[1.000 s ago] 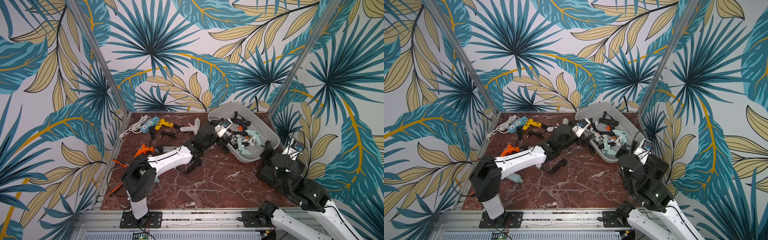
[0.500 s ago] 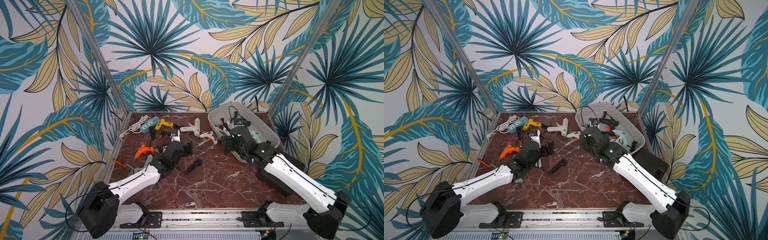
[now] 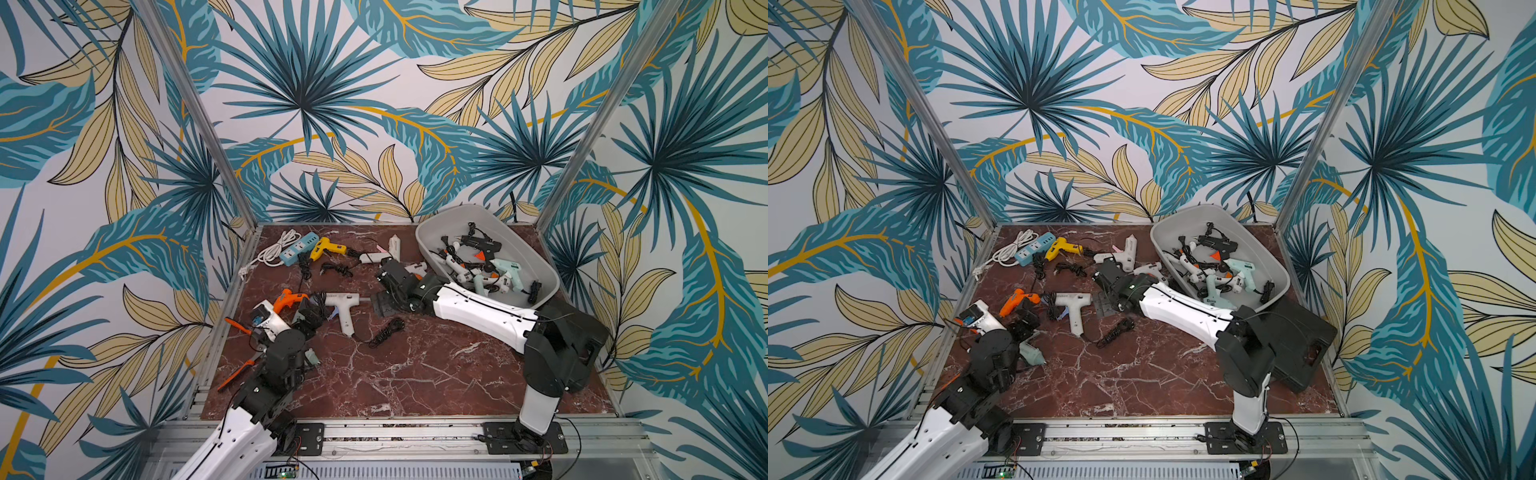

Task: Put the hot melt glue gun into the storage box
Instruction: Pick up the hot melt adhesive gun from the center of the board.

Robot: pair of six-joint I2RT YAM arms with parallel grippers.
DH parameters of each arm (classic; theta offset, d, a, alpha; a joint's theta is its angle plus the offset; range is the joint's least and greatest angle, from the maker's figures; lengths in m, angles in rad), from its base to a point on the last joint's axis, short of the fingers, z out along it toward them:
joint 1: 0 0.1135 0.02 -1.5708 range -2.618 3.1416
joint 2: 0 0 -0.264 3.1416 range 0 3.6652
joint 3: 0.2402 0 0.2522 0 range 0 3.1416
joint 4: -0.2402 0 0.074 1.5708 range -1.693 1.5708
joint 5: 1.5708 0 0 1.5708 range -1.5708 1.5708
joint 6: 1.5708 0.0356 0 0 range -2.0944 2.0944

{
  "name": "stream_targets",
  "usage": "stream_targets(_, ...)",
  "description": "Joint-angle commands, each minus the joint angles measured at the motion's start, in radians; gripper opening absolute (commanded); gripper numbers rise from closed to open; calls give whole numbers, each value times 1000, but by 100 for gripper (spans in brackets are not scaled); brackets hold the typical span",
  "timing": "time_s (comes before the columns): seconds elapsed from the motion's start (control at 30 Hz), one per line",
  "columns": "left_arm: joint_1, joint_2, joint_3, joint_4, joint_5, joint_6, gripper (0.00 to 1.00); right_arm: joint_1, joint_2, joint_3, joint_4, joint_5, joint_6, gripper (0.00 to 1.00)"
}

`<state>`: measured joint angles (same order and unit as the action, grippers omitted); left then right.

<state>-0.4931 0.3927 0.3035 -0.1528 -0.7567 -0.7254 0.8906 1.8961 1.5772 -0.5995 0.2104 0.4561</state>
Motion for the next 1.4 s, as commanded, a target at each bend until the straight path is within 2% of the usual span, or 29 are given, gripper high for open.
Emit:
stream_targets(0.0, 8, -109, -49, -65, -79, -2, 100, 36, 85, 76, -23, -28, 22, 86)
stream_targets(0.13, 10, -182, -54, -116, -117, -3, 100, 71, 206, 187, -54, -26, 19, 83)
stream_targets(0.43, 11, -181, -59, -148, -131, 1, 100, 121, 434, 415, -143, 3, -20, 79)
stream_targets(0.67, 10, -180, -69, -139, -125, 1, 100, 134, 547, 518, -182, 25, -28, 78)
stream_targets(0.87, 10, -178, -69, -134, -123, 5, 100, 134, 638, 598, -218, 84, -40, 72)
stream_targets(0.93, 9, -178, -69, -130, -125, 10, 100, 133, 666, 631, -238, 104, -47, 67)
stream_targets(1.0, 10, -178, -69, -128, -126, 14, 100, 133, 678, 646, -252, 119, -48, 57)
stream_targets(1.2, 11, -175, -66, -128, -126, 23, 100, 128, 646, 614, -269, 173, -32, 13)
stream_targets(1.27, 11, -175, -66, -129, -125, 22, 100, 128, 615, 579, -273, 219, -16, 2)
stream_targets(1.37, 11, -172, -66, -129, -122, 24, 100, 128, 548, 512, -273, 307, 22, 0)
